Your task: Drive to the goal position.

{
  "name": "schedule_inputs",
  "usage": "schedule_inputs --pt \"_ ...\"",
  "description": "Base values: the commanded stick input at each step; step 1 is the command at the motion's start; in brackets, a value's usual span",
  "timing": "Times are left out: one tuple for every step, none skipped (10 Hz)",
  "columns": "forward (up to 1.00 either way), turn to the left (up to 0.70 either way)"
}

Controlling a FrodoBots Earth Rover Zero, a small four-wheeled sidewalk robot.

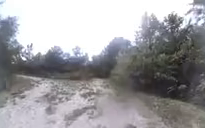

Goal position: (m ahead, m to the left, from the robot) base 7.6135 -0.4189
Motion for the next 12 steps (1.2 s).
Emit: schedule_inputs --pt "0.85 0.0" --pt "0.85 0.0" --pt "0.85 0.0" --pt "0.85 0.0" --pt "0.85 0.0" --pt "0.85 0.0" --pt "0.85 0.0" --pt "0.85 0.0" --pt "0.85 0.14" --pt "0.85 0.26" --pt "0.85 0.33" --pt "0.85 0.28"
